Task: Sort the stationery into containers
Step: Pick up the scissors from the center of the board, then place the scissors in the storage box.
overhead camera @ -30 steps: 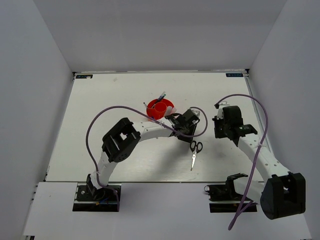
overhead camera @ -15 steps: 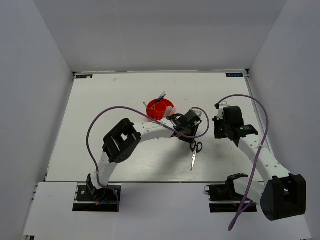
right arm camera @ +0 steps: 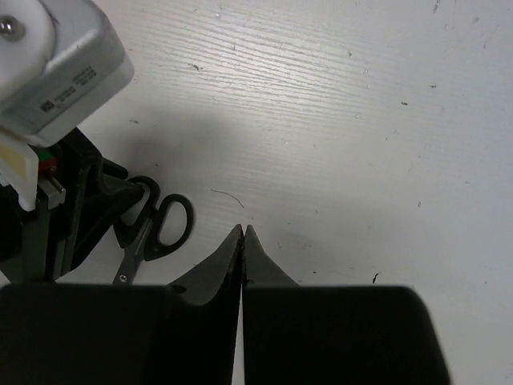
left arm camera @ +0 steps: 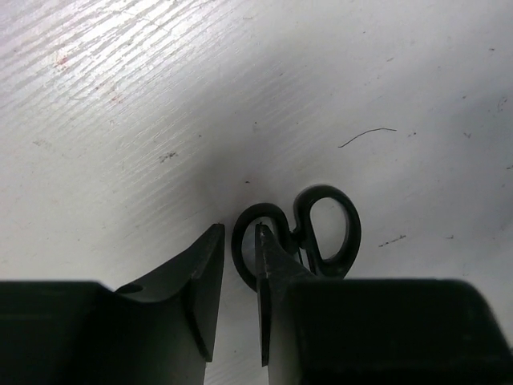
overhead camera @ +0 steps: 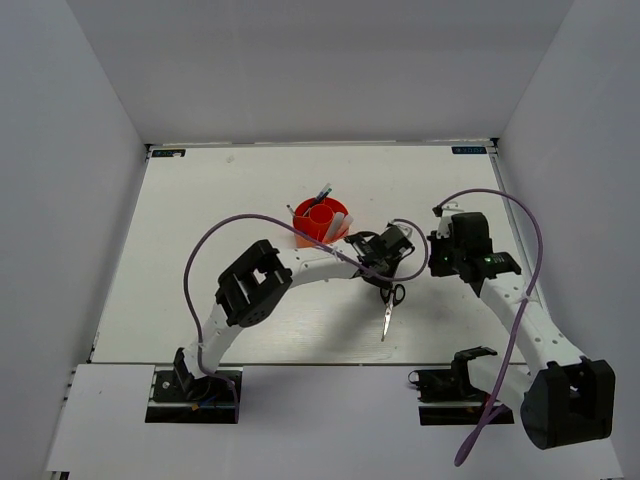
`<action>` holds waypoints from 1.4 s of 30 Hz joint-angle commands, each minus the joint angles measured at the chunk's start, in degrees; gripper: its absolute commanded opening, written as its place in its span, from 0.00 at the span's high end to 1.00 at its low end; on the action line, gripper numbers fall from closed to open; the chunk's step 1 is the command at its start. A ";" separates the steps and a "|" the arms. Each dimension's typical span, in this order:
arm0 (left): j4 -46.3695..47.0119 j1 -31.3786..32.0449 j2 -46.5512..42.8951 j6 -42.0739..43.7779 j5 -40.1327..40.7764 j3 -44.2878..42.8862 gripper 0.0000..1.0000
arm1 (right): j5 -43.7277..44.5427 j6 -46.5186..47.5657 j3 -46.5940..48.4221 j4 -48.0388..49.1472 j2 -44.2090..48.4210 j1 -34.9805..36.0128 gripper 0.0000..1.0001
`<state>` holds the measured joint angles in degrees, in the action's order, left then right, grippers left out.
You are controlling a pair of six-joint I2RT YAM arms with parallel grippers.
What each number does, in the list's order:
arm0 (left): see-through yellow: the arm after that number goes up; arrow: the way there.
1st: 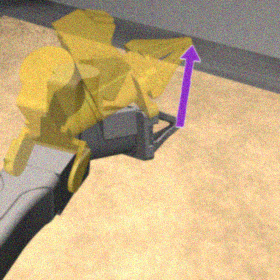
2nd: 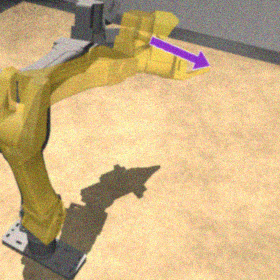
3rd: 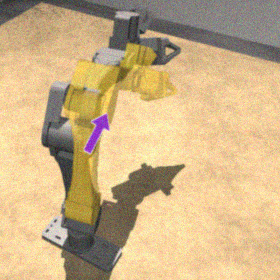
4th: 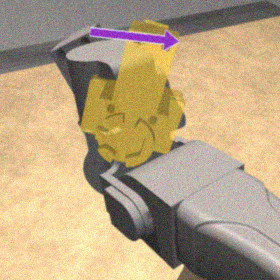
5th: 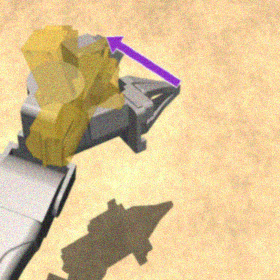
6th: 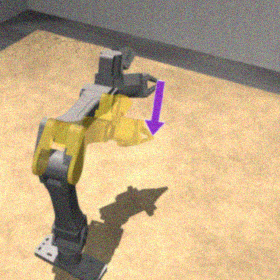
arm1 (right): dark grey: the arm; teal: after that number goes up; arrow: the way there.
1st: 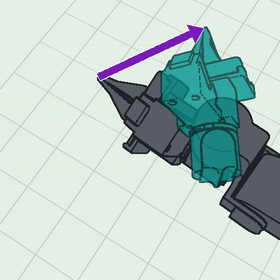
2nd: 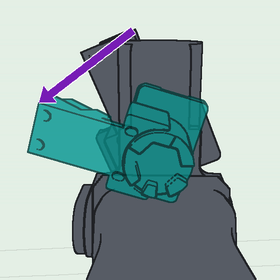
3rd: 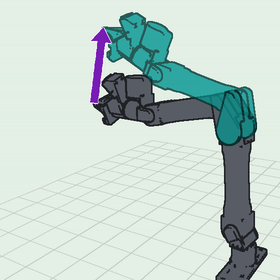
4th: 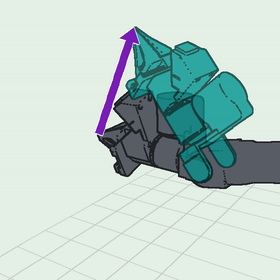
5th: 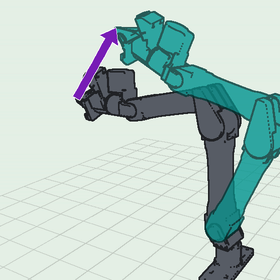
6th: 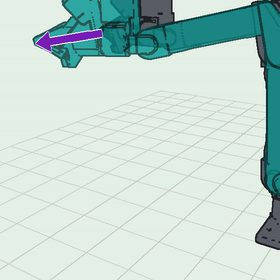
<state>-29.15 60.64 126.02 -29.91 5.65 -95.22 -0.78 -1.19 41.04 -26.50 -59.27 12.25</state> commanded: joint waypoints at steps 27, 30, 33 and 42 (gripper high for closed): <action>-12.25 2.29 -13.77 3.81 9.73 19.37 1.00 | -3.79 -1.45 -0.08 1.63 4.07 -3.37 0.99; -11.72 1.85 -22.37 5.47 10.26 17.53 1.00 | -4.23 -1.45 -0.08 1.63 4.24 -3.55 0.98; -10.50 0.10 -28.43 7.06 10.26 15.33 1.00 | -4.41 -1.45 -0.17 1.72 4.16 -3.72 0.98; 5.21 -10.18 -41.55 16.28 14.37 18.93 1.00 | -5.73 -1.36 -0.43 1.98 3.81 -3.64 0.98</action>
<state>-31.68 53.49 87.53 -18.59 17.04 -77.67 -5.19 -2.24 41.01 -26.41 -56.10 8.75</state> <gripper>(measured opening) 0.094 0.022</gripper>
